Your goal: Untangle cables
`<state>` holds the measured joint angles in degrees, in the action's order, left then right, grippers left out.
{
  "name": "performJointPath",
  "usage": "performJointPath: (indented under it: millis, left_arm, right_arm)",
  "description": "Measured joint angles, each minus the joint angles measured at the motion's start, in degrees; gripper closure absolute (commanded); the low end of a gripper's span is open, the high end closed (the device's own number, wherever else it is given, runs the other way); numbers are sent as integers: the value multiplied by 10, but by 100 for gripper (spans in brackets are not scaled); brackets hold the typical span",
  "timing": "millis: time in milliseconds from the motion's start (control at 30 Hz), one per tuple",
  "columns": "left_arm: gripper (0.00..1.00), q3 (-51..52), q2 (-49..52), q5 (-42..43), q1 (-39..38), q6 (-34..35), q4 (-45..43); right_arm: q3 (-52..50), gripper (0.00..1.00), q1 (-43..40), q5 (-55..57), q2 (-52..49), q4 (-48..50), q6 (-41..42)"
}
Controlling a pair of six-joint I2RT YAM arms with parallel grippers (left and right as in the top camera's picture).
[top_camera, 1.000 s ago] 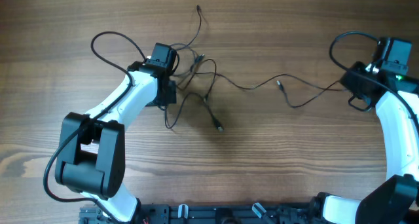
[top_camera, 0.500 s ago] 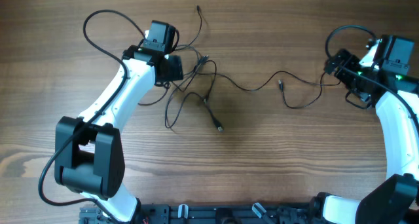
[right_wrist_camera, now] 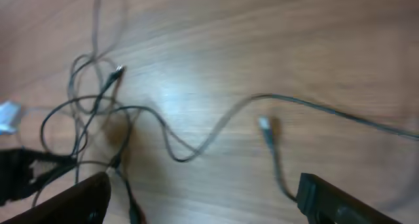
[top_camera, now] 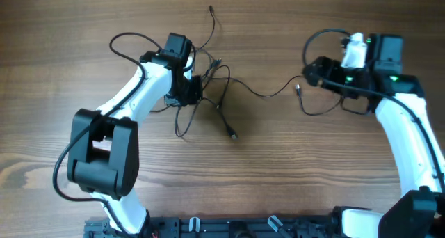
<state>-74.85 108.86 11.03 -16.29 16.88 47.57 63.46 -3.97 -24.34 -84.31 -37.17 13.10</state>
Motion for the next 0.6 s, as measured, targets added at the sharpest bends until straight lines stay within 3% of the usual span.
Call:
performJointPath:
  millis: [167, 233, 367, 400, 500, 600]
  left_arm:
    - [87, 8, 27, -2, 0, -38, 3]
    - [90, 9, 35, -6, 0, -43, 9]
    - [75, -8, 34, -7, 15, -50, 65]
    - [69, -17, 32, -8, 20, -53, 72]
    - [27, -59, -14, -3, 31, -61, 88]
    - [20, -71, -69, 30, 20, -75, 62]
  right_arm:
    - [0, 7, 99, -6, -26, 76, -9]
    - [0, 1, 117, -7, -44, 103, -10]
    - [0, 1, 127, -7, -72, 136, -10]
    - [0, 1, 127, -7, -74, 142, -8]
    - [0, 0, 127, -6, -74, 149, -8]
    - [0, 0, 127, 19, -74, 138, -1]
